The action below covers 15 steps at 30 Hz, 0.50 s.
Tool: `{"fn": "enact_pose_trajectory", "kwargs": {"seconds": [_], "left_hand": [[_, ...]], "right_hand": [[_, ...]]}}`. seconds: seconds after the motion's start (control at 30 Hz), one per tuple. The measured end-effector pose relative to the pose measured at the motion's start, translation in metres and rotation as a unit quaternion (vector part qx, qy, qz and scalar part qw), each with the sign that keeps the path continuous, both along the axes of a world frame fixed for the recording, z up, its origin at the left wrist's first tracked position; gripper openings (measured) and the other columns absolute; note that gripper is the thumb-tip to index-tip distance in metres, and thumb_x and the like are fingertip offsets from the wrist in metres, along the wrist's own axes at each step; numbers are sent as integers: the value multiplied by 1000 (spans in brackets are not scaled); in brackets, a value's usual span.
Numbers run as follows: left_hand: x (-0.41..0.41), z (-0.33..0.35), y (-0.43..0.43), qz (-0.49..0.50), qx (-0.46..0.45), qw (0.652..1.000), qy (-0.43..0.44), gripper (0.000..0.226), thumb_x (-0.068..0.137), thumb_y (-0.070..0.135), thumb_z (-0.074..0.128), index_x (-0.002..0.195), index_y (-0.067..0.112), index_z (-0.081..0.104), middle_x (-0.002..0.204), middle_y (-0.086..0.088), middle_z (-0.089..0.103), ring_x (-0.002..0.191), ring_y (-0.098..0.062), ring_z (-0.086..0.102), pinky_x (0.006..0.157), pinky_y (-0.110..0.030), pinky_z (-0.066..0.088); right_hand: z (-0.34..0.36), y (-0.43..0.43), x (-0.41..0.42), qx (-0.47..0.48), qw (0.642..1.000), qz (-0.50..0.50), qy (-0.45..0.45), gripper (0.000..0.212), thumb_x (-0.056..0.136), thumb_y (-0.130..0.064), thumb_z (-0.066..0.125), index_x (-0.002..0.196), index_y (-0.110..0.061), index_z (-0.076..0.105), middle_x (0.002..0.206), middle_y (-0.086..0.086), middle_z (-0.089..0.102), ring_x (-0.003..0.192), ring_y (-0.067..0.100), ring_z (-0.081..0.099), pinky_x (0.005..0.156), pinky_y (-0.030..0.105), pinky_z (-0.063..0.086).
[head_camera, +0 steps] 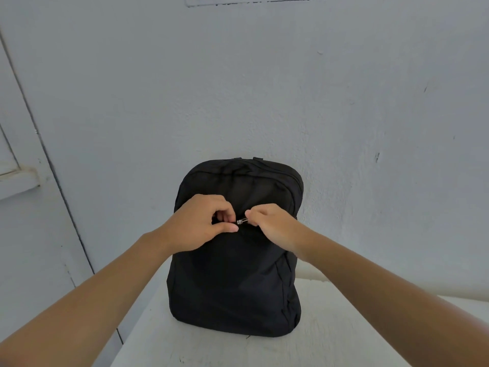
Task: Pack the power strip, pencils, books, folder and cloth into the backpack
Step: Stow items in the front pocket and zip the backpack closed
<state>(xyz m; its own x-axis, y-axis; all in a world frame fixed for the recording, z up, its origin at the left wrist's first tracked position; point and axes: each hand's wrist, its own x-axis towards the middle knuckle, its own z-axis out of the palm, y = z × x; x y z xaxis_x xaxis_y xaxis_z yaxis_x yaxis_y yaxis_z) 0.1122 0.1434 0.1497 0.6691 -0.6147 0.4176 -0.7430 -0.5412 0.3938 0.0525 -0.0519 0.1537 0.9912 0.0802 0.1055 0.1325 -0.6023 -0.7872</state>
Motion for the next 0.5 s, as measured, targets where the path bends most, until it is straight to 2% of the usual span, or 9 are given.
{"fn": "enact_pose_trajectory", "kwargs": {"seconds": [0.07,0.13,0.2,0.27,0.33,0.43,0.5], "left_hand": [[-6,1,-3,16,52,996,-68,10,94,37,70,92,28,67,89,16,60,87,-3,57,72,-16,43],[-11,2,-6,25,96,986,-135,13,99,41,59,98,28,61,92,15,55,86,-5,53,72,-20,43],[-13,2,-8,19,119,978,-171,16,102,42,53,101,26,58,94,14,54,86,-7,51,70,-24,43],[-13,4,-7,12,117,980,-162,16,101,44,54,102,29,58,94,15,56,87,-5,51,72,-26,45],[-7,12,1,23,110,987,-111,16,97,48,60,104,34,60,94,19,59,92,0,51,77,-24,45],[5,19,23,41,157,985,-62,25,90,54,69,110,39,67,103,22,60,100,2,52,84,-23,45],[7,14,34,36,117,992,-27,20,87,45,76,106,37,75,100,20,63,100,0,56,84,-24,48]], "right_hand": [[-10,-3,0,-107,987,-25,-119,41,105,-30,46,65,-21,40,58,-8,40,53,9,37,56,25,28],[-20,-7,-2,-197,954,-41,-221,34,105,-30,45,73,-23,44,59,-8,45,52,11,42,54,23,29],[-24,-11,-3,-230,943,-33,-239,31,106,-30,44,75,-24,44,60,-10,45,52,11,43,53,21,29],[-19,-18,-4,-136,977,-19,-165,37,105,-29,46,69,-26,44,58,-10,43,53,8,41,56,19,30],[-12,-22,-8,-9,997,-15,-77,40,104,-29,50,65,-22,50,58,-11,41,56,4,39,63,19,31],[-13,-22,-14,104,994,-32,-19,40,101,-29,55,63,-17,55,58,-17,47,71,4,45,74,22,32],[-15,-18,-15,136,990,-39,-14,39,99,-29,57,61,-18,55,61,-20,53,79,5,49,80,24,34]]}}
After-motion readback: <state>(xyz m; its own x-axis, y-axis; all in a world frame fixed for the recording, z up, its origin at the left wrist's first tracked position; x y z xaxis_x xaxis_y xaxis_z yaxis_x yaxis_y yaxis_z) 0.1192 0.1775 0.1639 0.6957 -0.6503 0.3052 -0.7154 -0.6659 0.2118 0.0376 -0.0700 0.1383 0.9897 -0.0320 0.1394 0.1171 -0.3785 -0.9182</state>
